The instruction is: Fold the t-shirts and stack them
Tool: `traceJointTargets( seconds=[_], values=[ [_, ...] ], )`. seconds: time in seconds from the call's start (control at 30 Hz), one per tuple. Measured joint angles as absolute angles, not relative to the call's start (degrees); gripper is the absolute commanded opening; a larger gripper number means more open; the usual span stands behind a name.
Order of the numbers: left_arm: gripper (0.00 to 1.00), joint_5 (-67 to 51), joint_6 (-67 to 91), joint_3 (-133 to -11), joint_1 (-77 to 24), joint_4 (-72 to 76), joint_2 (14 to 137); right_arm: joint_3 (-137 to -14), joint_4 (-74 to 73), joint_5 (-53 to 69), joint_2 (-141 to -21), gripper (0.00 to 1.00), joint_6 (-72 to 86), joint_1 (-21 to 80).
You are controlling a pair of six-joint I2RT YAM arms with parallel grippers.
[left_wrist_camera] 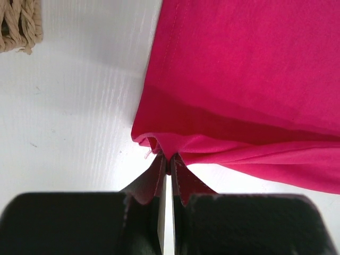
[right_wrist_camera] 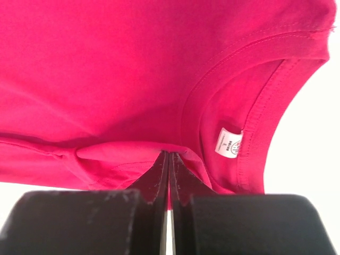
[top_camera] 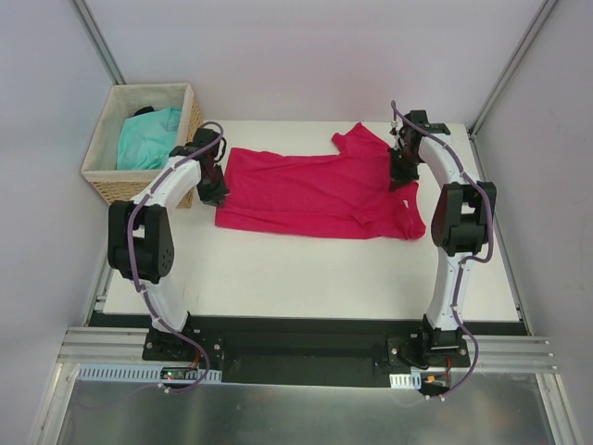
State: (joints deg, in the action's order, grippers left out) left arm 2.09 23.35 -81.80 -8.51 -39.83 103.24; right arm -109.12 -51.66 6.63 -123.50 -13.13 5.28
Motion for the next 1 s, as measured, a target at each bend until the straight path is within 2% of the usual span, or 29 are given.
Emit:
traceJointTargets(
  seconds=[0.43,1.0],
  values=[
    [0.00,2.1,23.0,-86.1,-8.5,-40.5,107.0,-109.1,-51.7,1.9,-123.1,0.01,-13.1,5.2],
    [0.00,2.7,22.2,-87.0,-8.5,-40.8,108.3,-102.5,-48.9,-1.2,-116.5,0.01,-12.1,4.9]
  ],
)
